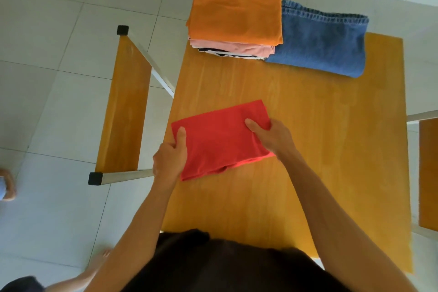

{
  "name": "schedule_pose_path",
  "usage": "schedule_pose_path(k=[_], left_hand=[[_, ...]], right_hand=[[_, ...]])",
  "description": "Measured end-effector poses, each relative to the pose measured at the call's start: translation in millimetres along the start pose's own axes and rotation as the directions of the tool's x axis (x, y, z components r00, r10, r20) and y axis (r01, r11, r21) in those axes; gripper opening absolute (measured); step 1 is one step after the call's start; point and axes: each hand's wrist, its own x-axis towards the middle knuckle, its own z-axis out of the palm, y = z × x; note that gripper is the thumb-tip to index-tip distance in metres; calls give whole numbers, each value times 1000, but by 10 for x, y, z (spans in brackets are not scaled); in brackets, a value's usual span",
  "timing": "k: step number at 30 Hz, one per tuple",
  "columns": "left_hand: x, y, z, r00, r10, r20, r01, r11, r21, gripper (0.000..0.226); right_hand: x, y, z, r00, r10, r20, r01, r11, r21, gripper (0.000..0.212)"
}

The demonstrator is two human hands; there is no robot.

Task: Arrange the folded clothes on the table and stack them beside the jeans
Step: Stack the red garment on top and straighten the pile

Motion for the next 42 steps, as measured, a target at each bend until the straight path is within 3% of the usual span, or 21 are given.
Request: schedule_pose_path(k=[3, 7, 10, 13, 17, 21, 28, 32, 34, 37, 40, 42], left_hand=[[-3, 61, 51, 999, 33, 23, -34, 999, 27, 72], [83, 310, 28, 998, 56, 40, -56, 998, -11, 68], [228, 488, -14, 990, 43, 137, -32, 996, -82, 66], [348, 656, -58, 979, 106, 176, -80, 986, -149, 63], [474, 1108, -223, 955, 284, 84, -270, 951, -151, 61], [692, 1870, -621, 887, 456, -71, -461, 868, -187, 53], [1452, 3100, -994, 828, 521, -205, -555, 814, -172, 50], [1856, 3022, -666, 874, 475, -102, -477, 879, 3, 38], [1924, 2923, -550, 891, 448, -71, -449, 893, -2, 36], [1887, 2991, -607, 841, 507, -191, -525, 849, -60, 32], [1761, 3017, -683, 763, 577, -291, -623, 776, -94, 32], [1730, 2901, -621, 756, 587, -289, -634, 768, -97, 30]], right_hand=[[-157, 87, 111, 997, 80, -7, -77, 982, 170, 54], [-192, 171, 212, 990, 137, -35, -125, 963, 240, 69], [-155, 147, 153, 984, 167, -65, -136, 934, 329, 75], [-58, 13, 39, 982, 171, -78, -121, 893, 433, 63], [96, -417, -243, 985, 122, -124, -40, 850, 525, 48], [374, -1072, -659, 989, 41, -139, 53, 788, 613, 48], [1314, -1911, -1076, 961, -49, -273, 214, 755, 619, 58], [1780, -1761, -918, 962, -9, -272, 119, 912, 393, 53], [1917, -1708, -900, 965, 3, -261, 94, 928, 360, 49], [2010, -1773, -1020, 969, -23, -246, 126, 904, 409, 35], [2032, -1714, -1058, 954, -47, -298, 178, 884, 432, 40], [2012, -1632, -978, 941, -47, -334, 180, 907, 381, 43]])
